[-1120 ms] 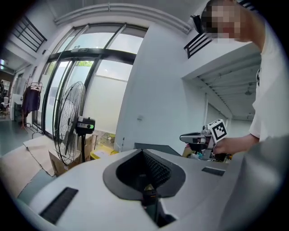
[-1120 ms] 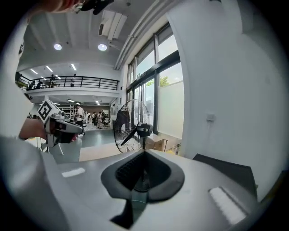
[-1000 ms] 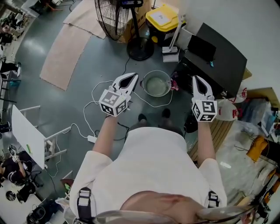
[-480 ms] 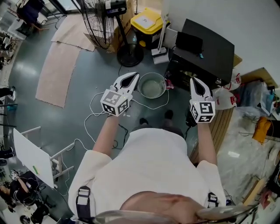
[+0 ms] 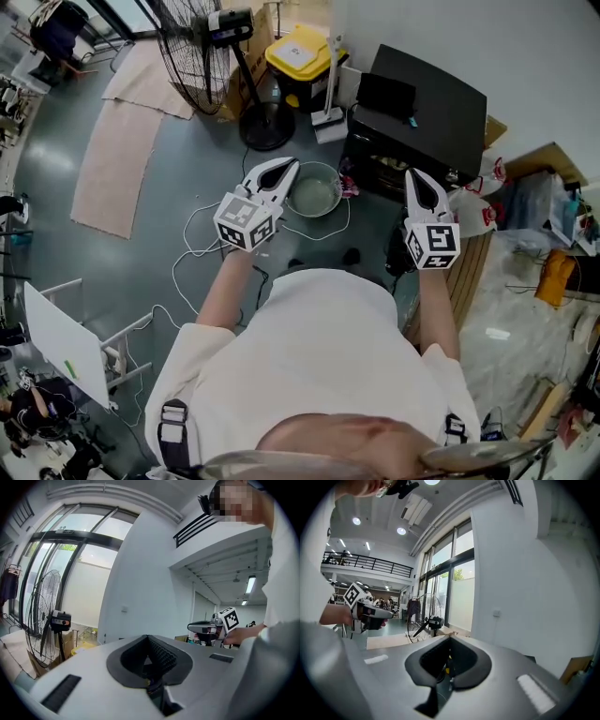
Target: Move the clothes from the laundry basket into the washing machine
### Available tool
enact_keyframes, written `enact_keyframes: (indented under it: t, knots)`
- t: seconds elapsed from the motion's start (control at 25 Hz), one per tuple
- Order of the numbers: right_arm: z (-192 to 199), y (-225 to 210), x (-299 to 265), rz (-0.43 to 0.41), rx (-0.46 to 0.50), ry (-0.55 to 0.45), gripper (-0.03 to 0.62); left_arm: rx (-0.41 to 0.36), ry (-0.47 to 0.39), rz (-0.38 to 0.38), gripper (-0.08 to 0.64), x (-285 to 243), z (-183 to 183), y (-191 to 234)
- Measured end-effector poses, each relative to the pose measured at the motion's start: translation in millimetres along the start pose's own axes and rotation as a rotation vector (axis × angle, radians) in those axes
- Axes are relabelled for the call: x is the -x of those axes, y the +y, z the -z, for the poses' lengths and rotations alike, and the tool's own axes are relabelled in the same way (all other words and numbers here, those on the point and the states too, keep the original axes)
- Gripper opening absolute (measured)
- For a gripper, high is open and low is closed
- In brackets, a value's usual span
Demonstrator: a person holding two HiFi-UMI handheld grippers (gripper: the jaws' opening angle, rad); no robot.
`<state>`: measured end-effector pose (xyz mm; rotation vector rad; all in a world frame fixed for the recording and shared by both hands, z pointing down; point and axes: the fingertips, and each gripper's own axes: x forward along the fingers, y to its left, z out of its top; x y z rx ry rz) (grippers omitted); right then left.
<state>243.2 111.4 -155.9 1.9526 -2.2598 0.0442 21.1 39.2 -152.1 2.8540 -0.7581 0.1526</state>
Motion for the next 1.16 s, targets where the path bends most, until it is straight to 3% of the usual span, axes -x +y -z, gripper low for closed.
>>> enact_keyframes:
  t: [0.36, 1.16]
  knots:
    - [1, -34, 4, -0.001, -0.014, -0.010, 0.011, 0.012, -0.011, -0.018, 0.006, -23, -6, -15]
    - [9, -51, 2, -0.032, -0.026, -0.006, 0.011, 0.011, 0.006, -0.049, 0.006, -37, -1, -23]
